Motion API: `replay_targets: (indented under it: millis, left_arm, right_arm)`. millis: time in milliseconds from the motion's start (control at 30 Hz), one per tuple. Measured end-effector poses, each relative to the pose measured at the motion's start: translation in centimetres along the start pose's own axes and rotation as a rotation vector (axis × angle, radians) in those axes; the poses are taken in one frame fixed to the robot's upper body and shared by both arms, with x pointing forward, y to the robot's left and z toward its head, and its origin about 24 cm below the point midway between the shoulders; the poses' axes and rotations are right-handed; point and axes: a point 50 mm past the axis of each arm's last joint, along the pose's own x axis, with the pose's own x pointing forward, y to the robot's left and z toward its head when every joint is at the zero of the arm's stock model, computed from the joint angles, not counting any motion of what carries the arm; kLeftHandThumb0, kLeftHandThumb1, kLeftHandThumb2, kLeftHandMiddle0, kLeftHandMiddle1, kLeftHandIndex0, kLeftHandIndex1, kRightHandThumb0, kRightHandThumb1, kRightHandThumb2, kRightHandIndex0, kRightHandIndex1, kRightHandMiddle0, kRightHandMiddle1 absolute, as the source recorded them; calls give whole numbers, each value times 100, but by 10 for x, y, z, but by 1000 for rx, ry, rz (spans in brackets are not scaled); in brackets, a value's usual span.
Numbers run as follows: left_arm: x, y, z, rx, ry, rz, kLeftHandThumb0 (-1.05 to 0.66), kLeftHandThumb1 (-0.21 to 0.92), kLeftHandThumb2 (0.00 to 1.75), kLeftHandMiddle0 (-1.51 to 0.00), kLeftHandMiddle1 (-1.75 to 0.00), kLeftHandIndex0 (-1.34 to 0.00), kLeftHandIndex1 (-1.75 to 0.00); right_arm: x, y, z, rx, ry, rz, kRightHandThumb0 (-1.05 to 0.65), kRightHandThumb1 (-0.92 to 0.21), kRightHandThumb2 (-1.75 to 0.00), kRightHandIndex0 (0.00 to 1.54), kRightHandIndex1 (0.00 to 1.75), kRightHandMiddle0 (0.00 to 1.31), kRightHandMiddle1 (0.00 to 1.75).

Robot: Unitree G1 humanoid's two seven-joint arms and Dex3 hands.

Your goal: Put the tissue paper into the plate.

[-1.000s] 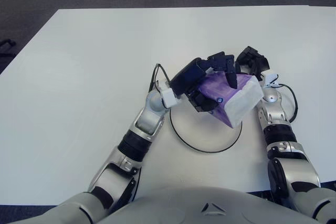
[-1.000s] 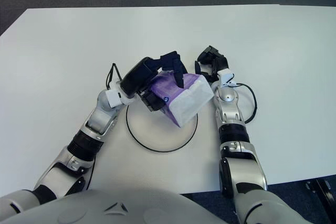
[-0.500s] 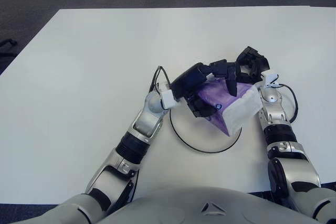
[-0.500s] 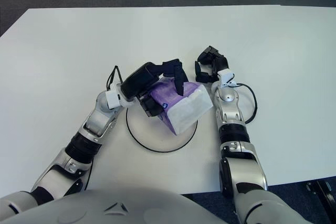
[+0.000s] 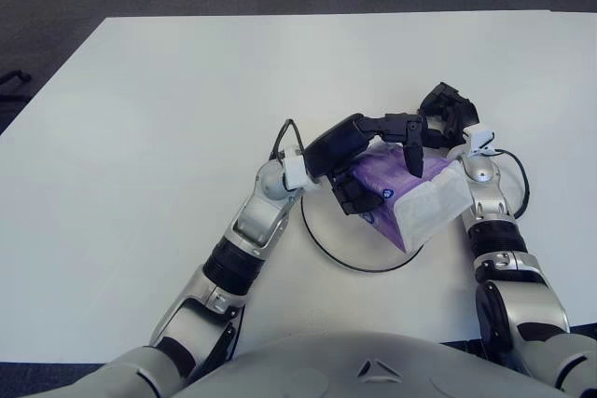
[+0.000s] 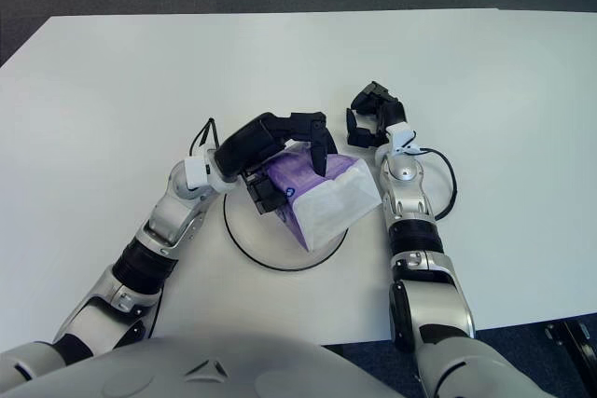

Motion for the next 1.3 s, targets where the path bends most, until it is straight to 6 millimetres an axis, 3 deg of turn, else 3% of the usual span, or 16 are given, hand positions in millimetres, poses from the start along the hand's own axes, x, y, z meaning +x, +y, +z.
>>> replay_targets:
  millis: [33, 100, 233, 333, 400, 467, 567, 667, 933, 1067, 1133, 1300]
  left_arm:
    - [0, 0, 0, -6, 8, -10, 35, 14, 153, -71, -175, -73, -175]
    - [-1, 0, 1, -12, 26, -28, 17, 17, 149, -65, -175, -65, -175]
    - [-4, 0, 1, -6, 60, -63, 3, 24, 141, -56, -175, -55, -175]
    - [-7, 1, 0, 17, 85, -86, -27, 45, 114, -91, -175, -46, -175]
    - [-9, 2, -1, 38, 106, -100, -53, 53, 93, -93, -175, -26, -175]
    - [-10, 4, -3, 66, 125, -124, -69, 61, 77, -90, -175, -13, -174]
    - [-12, 7, -5, 97, 141, -150, -85, 74, 57, -86, -175, -3, -168]
    - [-13, 10, -5, 126, 141, -170, -89, 79, 49, -85, -175, -1, -165]
    - [-13, 25, 3, 296, 160, -217, -88, 87, 34, -39, -175, -5, -142]
    - [-15, 29, 4, 351, 174, -211, -87, 87, 34, -26, -175, -3, -135]
    - [-16, 30, 4, 372, 185, -214, -87, 89, 34, -16, -169, -1, -127]
    - [-18, 33, 4, 421, 201, -210, -90, 91, 35, -12, -153, 0, -115]
  right_arm:
    - [0, 0, 0, 0, 1, 1, -49, -30, -133, 128, 175, 63, 175]
    - [0, 0, 0, 0, 0, 2, -49, -31, -132, 128, 175, 62, 175]
    - [0, 1, 1, 1, -6, 6, -48, -32, -131, 127, 175, 61, 175]
    - [1, 1, 1, 0, -9, 6, -49, -31, -132, 128, 175, 62, 175]
    - [1, 0, 2, -3, -10, 4, -49, -31, -132, 129, 175, 62, 175]
    - [0, 0, 2, -14, -11, 2, -48, -31, -132, 129, 175, 62, 175]
    - [0, 0, 4, -36, -12, 2, -48, -32, -130, 129, 175, 61, 175]
    - [-1, -1, 4, -64, -11, -2, -48, -33, -130, 129, 175, 61, 175]
    - [-2, 0, 3, -119, 4, -18, -48, -31, -132, 126, 175, 62, 175]
    - [-3, 0, 3, -124, 6, -24, -48, -31, -132, 124, 175, 62, 175]
    - [-4, 0, 4, -124, 5, -27, -48, -32, -130, 122, 175, 61, 175]
    - [-4, 0, 4, -126, 5, -30, -48, -34, -128, 119, 175, 60, 175]
